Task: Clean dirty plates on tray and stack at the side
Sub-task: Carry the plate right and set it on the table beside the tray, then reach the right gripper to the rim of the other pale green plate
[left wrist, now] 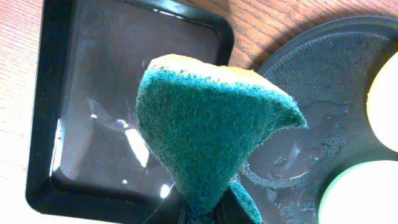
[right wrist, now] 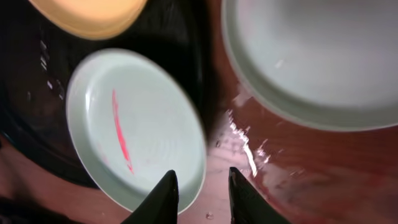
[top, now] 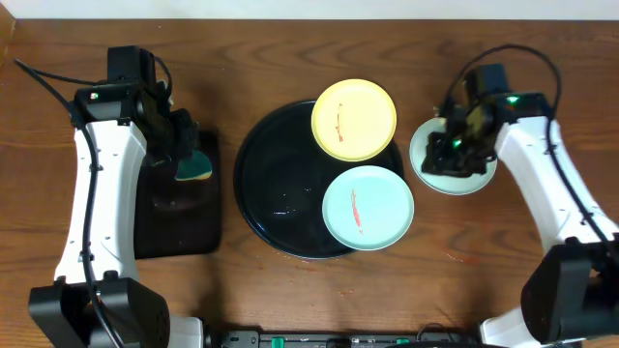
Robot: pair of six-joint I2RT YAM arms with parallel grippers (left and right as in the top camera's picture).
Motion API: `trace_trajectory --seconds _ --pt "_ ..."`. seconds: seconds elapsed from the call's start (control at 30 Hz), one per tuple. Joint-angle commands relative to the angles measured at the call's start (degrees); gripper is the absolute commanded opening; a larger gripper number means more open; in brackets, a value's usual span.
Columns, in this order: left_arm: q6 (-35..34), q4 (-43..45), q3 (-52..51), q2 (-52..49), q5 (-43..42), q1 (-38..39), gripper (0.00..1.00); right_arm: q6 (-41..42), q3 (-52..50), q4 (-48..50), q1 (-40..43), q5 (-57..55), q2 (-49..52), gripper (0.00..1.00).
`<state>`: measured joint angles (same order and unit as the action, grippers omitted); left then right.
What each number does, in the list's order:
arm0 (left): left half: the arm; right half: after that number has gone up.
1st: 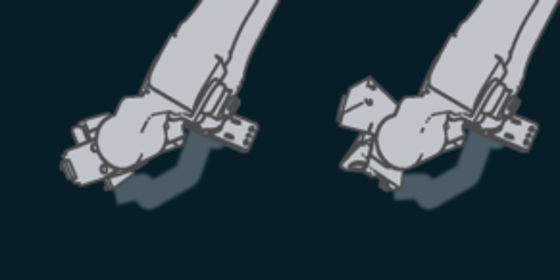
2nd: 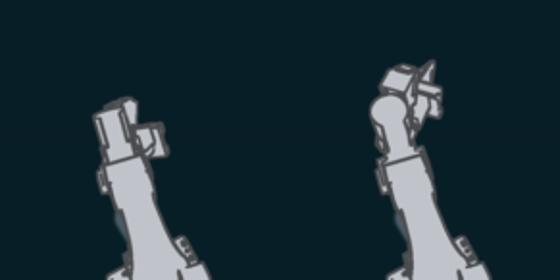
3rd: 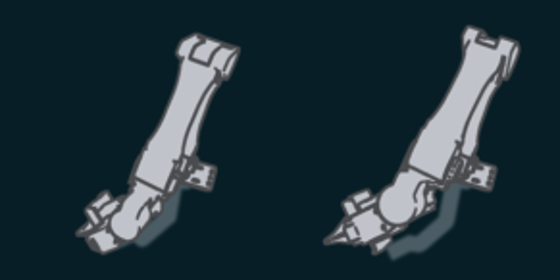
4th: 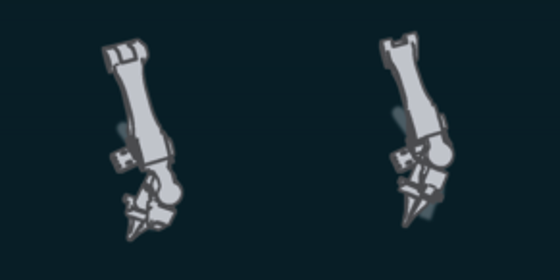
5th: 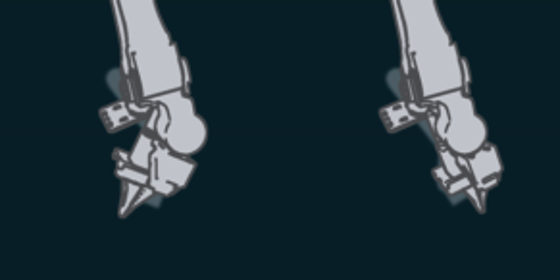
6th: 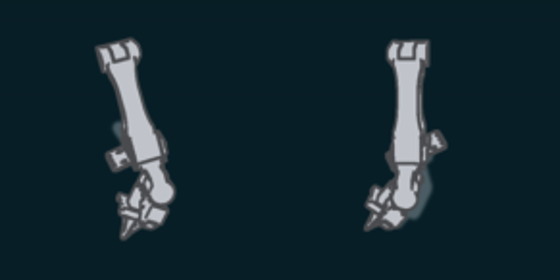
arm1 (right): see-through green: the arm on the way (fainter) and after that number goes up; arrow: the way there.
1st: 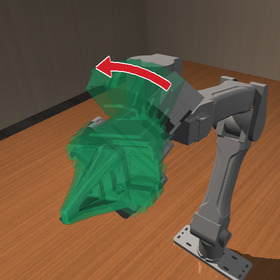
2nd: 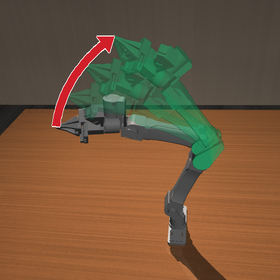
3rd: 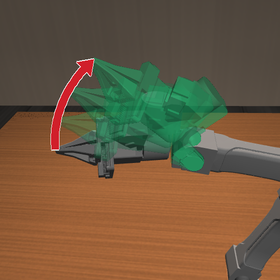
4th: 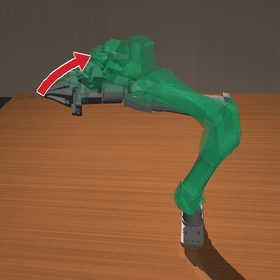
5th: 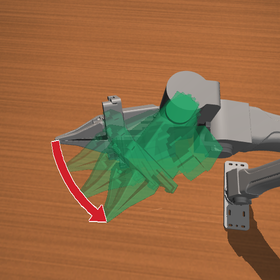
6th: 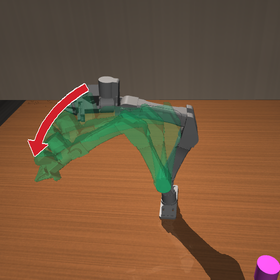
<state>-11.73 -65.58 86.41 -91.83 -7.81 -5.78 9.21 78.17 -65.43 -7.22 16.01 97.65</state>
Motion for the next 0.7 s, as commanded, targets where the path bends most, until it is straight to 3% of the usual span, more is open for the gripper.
trace_trajectory --seconds 0.0,0.43,0.57,0.67 --pt "0.5 0.0 -0.1 0.1 -0.5 0.1 0.07 5.7 -3.9 0.2 -3.3 -2.1 0.9 0.25" --pt "0.5 0.1 -0.1 0.1 -0.5 0.1 0.07 9.7 -18.7 15.1 -7.5 -3.0 0.9 0.27" --pt "0.5 0.1 -0.1 0.1 -0.5 0.1 0.07 9.6 -20.1 16.8 -7.5 -3.0 0.9 0.18" --pt "0.5 0.1 -0.1 0.1 -0.5 0.1 0.08 9.6 -20.1 17.0 -7.5 -2.9 0.9 0.02"
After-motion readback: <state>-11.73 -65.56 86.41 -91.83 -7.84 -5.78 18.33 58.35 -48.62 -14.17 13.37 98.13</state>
